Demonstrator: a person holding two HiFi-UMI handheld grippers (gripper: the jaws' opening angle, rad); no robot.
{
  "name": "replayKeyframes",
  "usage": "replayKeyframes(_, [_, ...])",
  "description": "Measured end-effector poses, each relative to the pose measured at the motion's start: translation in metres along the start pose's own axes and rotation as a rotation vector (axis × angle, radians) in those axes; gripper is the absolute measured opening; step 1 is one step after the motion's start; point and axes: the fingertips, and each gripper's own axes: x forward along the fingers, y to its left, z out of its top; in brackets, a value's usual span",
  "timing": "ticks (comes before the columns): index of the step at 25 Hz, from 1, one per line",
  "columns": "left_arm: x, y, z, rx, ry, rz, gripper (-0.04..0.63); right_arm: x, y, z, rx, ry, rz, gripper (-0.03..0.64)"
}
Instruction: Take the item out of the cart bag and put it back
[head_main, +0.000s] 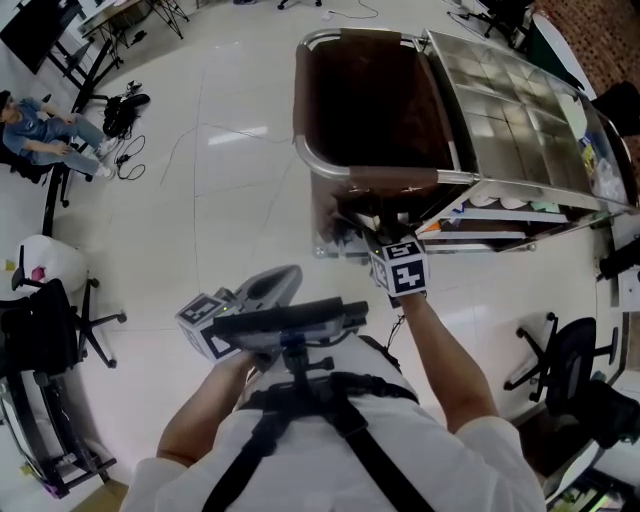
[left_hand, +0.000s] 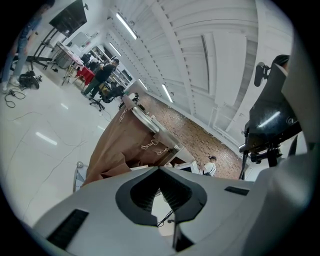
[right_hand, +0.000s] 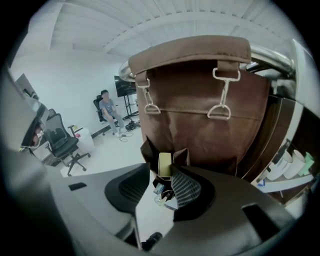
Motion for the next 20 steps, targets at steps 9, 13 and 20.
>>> replayKeyframes(9, [0.012,0.002,0.002,-0.004,-0.028,-0.022,0.000,0.015,0.005,0.010,-0.042,-0.003,-0.013,0.087])
replayKeyframes(13, [0.014,0.003,0.001,-0.012,-0.021,-0.028,0.000,0.022,0.009,0.014,-0.062,0.006,-0.009,0.087])
replayKeyframes(20, [0.024,-0.005,0.002,0.033,0.026,-0.069,0.000,0.032,0.004,0.025,-0.073,0.017,-0.023,0.089])
